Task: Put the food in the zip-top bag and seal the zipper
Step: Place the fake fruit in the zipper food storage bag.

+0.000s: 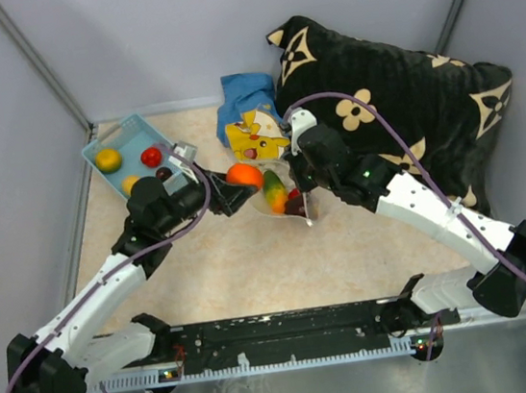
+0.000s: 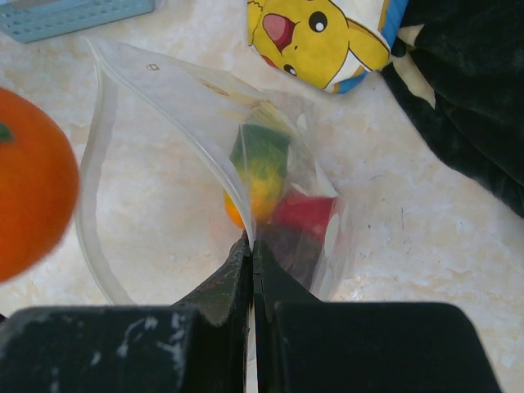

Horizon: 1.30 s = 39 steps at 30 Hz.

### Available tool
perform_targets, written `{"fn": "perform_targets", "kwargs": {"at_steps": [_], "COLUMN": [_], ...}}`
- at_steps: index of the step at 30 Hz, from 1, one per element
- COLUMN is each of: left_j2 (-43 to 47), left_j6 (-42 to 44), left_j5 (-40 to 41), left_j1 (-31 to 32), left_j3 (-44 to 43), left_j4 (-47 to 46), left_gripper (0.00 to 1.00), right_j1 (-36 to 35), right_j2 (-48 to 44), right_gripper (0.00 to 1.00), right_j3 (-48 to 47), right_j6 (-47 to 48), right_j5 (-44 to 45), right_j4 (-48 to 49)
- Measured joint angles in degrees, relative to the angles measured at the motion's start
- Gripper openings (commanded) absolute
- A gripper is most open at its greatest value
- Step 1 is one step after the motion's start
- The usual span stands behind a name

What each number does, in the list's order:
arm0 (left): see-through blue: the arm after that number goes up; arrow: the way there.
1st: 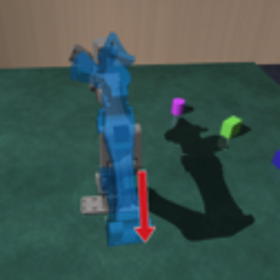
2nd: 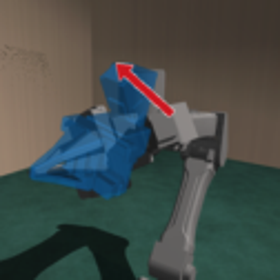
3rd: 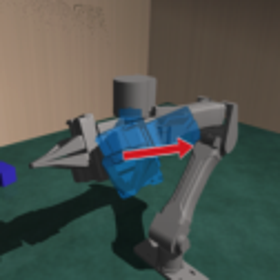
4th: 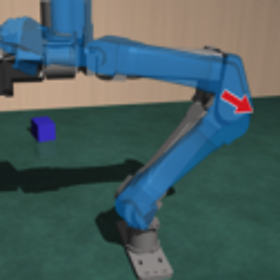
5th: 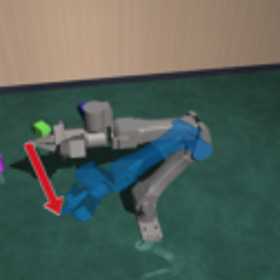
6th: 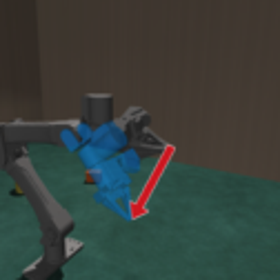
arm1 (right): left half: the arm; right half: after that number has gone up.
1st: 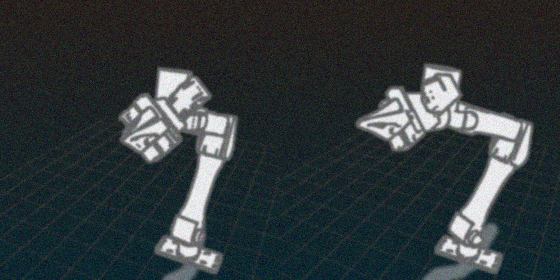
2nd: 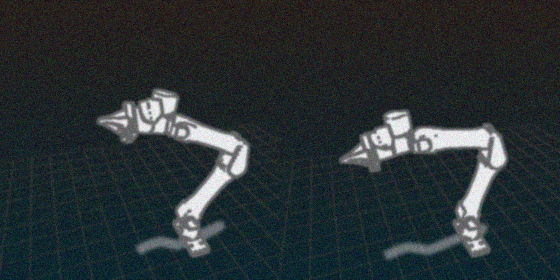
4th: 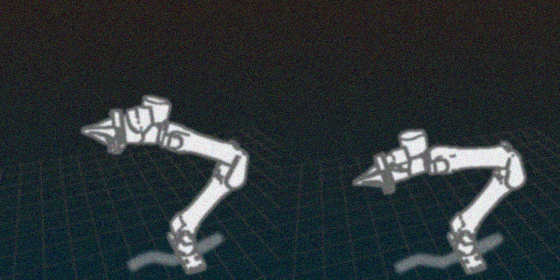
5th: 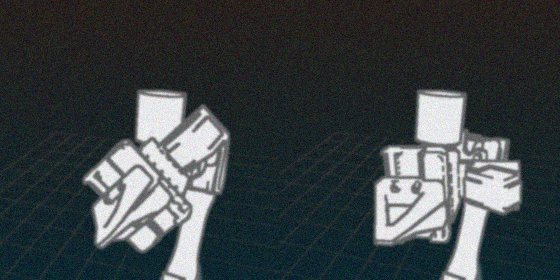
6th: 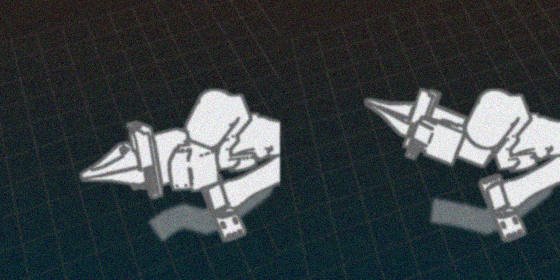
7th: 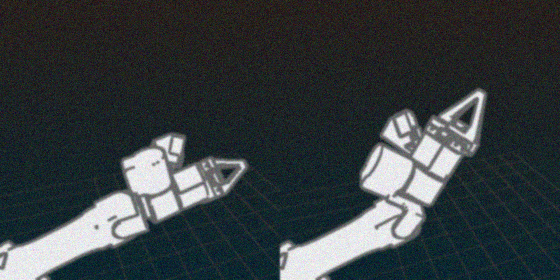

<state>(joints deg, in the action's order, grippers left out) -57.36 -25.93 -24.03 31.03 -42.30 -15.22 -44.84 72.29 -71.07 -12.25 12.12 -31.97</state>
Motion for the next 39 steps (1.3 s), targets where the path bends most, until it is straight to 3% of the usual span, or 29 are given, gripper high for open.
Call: {"fn": "perform_targets", "kwargs": {"at_steps": [6,16,31,39], "left_j2": [-4.59,-11.28,-15.28,-15.28], "left_j6": [1.66,6.14,7.76,7.56], "left_j5": [2.01,11.65,24.04,24.48], "left_j1": [6.60,11.72,13.25,13.25], "left_j3": [-1.33,-8.94,-12.44,-13.51], "left_j4": [0.15,6.08,14.03,14.40], "left_gripper": [0.56,0.72,0.94,0.96], "right_j1": [0.00,0.00,0.00,0.00], "right_j2": [0.00,0.00,0.00,0.00], "right_gripper": [0.00,0.00,0.00,0.00], "right_j3": [-0.28,-0.31,-0.31,-0.31], "right_j6": [-0.02,-0.33,-0.39,-0.39], "right_j5": [-0.24,-0.87,-1.29,-1.38], "right_j4": [-0.33,-0.46,-0.46,-0.46]}}
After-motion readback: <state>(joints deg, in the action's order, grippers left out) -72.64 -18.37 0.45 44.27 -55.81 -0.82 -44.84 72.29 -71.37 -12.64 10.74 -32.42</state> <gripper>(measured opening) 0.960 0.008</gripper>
